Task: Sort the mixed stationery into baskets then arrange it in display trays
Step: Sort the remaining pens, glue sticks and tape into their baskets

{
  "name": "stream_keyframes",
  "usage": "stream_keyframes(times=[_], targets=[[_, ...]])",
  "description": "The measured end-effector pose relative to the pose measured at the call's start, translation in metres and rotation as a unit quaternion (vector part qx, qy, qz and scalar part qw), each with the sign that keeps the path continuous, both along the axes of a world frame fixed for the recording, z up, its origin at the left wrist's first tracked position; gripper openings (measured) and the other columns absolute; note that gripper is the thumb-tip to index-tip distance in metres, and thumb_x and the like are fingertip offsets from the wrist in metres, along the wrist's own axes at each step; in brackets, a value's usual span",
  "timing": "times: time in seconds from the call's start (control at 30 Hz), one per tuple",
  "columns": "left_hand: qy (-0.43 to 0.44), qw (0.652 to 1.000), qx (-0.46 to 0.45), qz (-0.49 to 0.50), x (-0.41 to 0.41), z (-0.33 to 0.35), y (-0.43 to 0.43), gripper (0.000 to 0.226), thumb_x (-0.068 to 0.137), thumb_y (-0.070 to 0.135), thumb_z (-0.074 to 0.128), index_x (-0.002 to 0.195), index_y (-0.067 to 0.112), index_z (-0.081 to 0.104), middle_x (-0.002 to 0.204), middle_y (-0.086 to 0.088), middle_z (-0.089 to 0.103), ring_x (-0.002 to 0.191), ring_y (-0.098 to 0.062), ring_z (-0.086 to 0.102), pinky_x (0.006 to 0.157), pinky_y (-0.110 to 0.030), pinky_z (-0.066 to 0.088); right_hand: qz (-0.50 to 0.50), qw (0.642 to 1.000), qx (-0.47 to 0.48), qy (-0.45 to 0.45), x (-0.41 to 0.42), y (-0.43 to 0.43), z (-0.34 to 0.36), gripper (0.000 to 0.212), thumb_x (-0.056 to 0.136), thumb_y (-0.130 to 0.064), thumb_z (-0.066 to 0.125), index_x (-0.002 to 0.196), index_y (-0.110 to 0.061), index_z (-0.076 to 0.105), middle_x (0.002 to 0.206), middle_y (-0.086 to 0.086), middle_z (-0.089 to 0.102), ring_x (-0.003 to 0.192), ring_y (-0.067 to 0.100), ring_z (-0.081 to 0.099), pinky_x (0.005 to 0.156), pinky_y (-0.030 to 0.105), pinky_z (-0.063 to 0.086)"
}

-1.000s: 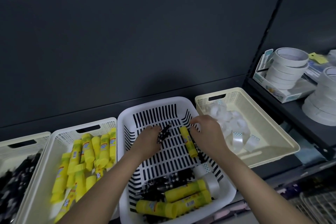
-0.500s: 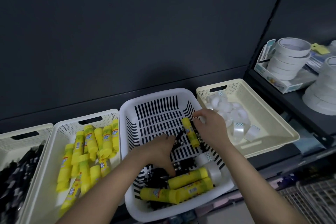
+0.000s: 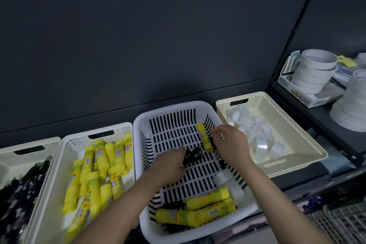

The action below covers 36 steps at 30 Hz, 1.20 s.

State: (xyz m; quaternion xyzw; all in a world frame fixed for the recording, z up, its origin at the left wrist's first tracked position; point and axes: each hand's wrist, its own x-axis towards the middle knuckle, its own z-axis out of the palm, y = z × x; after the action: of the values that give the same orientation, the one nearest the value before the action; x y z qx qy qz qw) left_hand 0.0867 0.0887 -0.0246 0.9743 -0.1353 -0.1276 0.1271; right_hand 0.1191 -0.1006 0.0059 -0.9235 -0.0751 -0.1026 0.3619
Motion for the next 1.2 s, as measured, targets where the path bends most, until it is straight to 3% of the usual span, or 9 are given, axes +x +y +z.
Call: stream_keyframes(times=[0.17,0.23,0.33,0.57,0.67,0.73,0.8,0.97,1.2], targets=[[-0.059,0.987,-0.115,0.091,0.006,0.004,0.014,0.022,0.087,0.014,0.056,0.094,0.022,0.037,0.072,0.008,0.048,0.058,-0.005,0.049,0.043,-0.022,0.033,0.046,0.999,0.008,-0.019,-0.003,0.008,0.003,0.028,0.09,-0.003,0.051,0.112,-0.009,0.066,0.106,0.005,0.067,0.08,0.011,0.058,0.064,0.005,0.034],[-0.088,0.972,-0.175,0.133,0.009,0.008,0.017,0.02,0.087,0.015,0.056,0.091,0.021,0.038,0.071,0.007,0.051,0.057,-0.005,0.05,0.042,-0.018,0.034,0.058,0.998,-0.004,0.017,0.001,0.014,0.001,0.032,0.09,-0.002,0.048,0.115,-0.01,0.065,0.087,0.001,0.066,0.064,0.007,0.052,0.055,0.007,0.033],[-0.097,0.933,-0.27,0.216,0.013,0.013,0.019,0.019,0.087,0.015,0.058,0.085,0.02,0.04,0.071,0.001,0.053,0.055,-0.012,0.051,0.042,-0.016,0.036,0.057,0.993,-0.047,0.087,0.012,0.022,-0.008,0.021,0.091,-0.002,0.043,0.085,-0.011,0.061,0.061,-0.004,0.046,0.05,0.005,0.038,0.048,0.019,0.028],[-0.093,0.882,-0.369,0.278,0.006,0.017,0.015,0.018,0.088,0.017,0.06,0.083,0.021,0.043,0.074,-0.006,0.057,0.06,-0.021,0.061,0.049,-0.026,0.046,0.094,0.964,-0.213,0.131,0.034,0.046,-0.023,0.004,0.091,-0.006,0.046,0.091,-0.008,0.05,0.093,0.014,0.061,0.077,0.023,0.055,0.058,0.027,0.04],[-0.08,0.862,-0.404,0.296,0.005,0.019,0.018,0.017,0.088,0.014,0.06,0.086,0.021,0.045,0.071,-0.006,0.058,0.052,-0.01,0.057,0.048,-0.027,0.047,0.118,0.952,-0.245,0.138,0.037,0.053,-0.029,0.025,0.086,0.0,0.048,0.111,-0.005,0.049,0.101,0.016,0.059,0.088,0.029,0.057,0.067,0.03,0.043],[-0.075,0.855,-0.417,0.299,0.002,0.021,0.021,0.016,0.088,0.014,0.06,0.087,0.02,0.045,0.071,-0.005,0.058,0.051,-0.006,0.056,0.047,-0.023,0.047,0.128,0.947,-0.25,0.154,0.037,0.058,-0.029,0.019,0.085,0.001,0.049,0.101,-0.008,0.05,0.098,0.015,0.056,0.086,0.028,0.056,0.064,0.028,0.038],[-0.081,0.844,-0.435,0.304,-0.001,0.023,0.023,0.015,0.088,0.012,0.06,0.088,0.018,0.046,0.07,-0.005,0.056,0.047,-0.001,0.053,0.043,-0.017,0.043,0.118,0.956,-0.199,0.183,0.038,0.064,-0.029,0.012,0.087,-0.003,0.049,0.081,-0.011,0.044,0.08,0.009,0.051,0.069,0.021,0.05,0.056,0.026,0.033],[-0.132,0.823,-0.426,0.351,-0.005,0.025,0.027,0.015,0.085,0.017,0.062,0.084,0.021,0.048,0.072,-0.005,0.062,0.051,0.001,0.052,0.047,-0.012,0.039,0.091,0.938,0.133,0.306,0.03,0.076,-0.011,0.034,0.093,-0.021,0.053,0.063,-0.011,0.038,0.052,0.004,0.04,0.044,0.016,0.037,0.051,0.029,0.033],[-0.213,0.8,-0.401,0.392,-0.013,0.035,0.022,0.025,0.084,0.013,0.066,0.078,0.027,0.046,0.067,0.008,0.058,0.058,-0.001,0.054,0.051,-0.011,0.039,0.036,0.843,0.396,0.362,0.008,0.091,0.019,0.011,0.09,-0.013,0.055,0.091,-0.007,0.064,0.077,0.007,0.064,0.059,0.011,0.056,0.055,0.024,0.05]])
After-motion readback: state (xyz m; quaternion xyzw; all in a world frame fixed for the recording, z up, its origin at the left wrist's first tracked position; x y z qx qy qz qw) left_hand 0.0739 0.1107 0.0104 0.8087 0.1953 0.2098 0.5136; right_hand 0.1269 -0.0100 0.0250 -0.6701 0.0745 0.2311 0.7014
